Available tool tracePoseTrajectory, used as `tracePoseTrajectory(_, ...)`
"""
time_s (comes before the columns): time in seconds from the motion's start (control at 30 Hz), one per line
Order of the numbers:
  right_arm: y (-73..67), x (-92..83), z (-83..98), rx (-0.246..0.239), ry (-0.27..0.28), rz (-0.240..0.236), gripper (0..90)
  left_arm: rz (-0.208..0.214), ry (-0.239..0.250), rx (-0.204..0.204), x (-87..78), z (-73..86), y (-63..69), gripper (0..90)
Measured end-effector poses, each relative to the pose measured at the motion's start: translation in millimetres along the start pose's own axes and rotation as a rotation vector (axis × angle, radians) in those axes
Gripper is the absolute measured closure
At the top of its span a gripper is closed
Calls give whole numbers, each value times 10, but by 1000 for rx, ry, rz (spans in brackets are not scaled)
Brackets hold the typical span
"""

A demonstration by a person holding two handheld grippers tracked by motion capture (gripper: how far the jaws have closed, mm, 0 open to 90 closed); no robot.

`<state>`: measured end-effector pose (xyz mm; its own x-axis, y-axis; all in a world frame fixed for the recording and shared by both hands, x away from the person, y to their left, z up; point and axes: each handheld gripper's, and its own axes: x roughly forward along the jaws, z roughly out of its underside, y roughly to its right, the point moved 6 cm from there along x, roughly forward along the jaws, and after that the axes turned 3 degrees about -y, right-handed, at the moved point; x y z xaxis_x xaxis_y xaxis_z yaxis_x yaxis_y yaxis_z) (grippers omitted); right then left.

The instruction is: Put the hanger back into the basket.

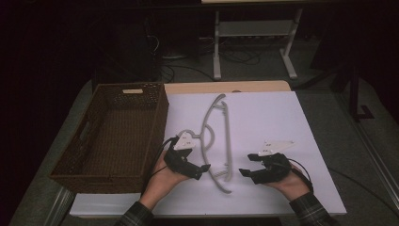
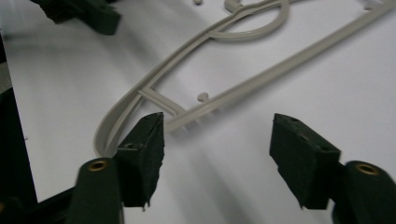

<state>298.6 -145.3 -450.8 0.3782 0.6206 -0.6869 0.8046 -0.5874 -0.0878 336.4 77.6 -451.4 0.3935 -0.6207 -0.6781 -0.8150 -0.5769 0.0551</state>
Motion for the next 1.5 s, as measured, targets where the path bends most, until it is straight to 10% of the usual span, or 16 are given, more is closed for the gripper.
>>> tracePoseTrajectory(0.37,39,-282,214,36,35,59,285,9,-44,-76,649,-404,-142,195)
tracePoseTrajectory(0.73,48,-280,197,39,45,57,294,-40,-146,-70,1138,-540,-144,295)
tracePoseTrajectory(1.2,91,-320,180,56,66,78,319,-95,-188,-17,1235,-570,-98,482)
tracePoseTrajectory(1.5,91,-332,168,67,76,78,325,-47,-189,-50,1197,-570,-105,674)
